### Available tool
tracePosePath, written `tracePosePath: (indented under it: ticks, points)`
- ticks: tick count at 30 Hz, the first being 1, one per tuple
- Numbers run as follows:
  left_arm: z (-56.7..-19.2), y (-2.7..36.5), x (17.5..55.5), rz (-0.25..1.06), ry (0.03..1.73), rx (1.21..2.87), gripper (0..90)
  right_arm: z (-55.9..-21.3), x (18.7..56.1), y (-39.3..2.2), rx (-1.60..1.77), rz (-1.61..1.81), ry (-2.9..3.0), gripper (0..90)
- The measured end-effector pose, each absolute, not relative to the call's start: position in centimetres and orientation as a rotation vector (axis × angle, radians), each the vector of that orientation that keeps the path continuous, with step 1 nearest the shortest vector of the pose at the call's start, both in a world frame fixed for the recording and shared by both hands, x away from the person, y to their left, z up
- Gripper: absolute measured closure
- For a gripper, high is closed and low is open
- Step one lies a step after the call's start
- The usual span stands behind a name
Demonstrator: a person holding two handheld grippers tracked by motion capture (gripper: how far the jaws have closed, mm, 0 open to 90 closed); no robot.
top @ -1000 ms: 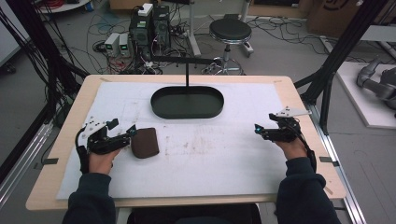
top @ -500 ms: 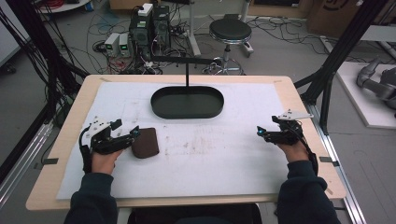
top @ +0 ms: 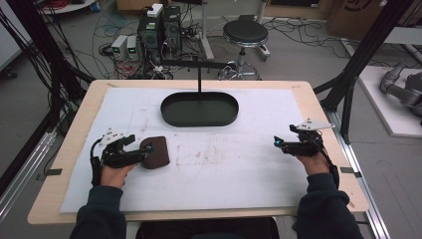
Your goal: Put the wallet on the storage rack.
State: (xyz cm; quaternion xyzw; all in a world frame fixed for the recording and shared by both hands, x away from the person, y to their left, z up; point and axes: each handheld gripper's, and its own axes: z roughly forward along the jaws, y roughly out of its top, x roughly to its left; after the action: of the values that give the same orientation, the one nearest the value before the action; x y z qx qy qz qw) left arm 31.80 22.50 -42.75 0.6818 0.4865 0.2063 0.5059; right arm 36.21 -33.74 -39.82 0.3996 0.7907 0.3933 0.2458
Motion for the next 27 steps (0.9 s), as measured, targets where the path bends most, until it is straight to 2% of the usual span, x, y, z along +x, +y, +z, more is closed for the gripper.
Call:
tracePosePath:
  ticks: [9,20,24,27]
  points:
    - [-44.6,23.5,32.0,0.41,1.278,1.67,18.5,-40.2,36.6,-33.1,1.073,1.057,2.187,21.8]
    - [-45.1,22.9,32.4,0.339,1.312,1.716,18.4,-40.3,36.7,-33.1,1.081,1.053,2.199,21.9]
    - [-45.3,22.8,32.8,0.281,1.355,1.705,15.1,-40.2,36.6,-33.0,1.071,1.061,2.204,23.9]
    - [-45.2,22.4,32.9,0.291,1.37,1.72,12.8,-40.2,36.6,-32.9,1.073,1.063,2.203,23.9]
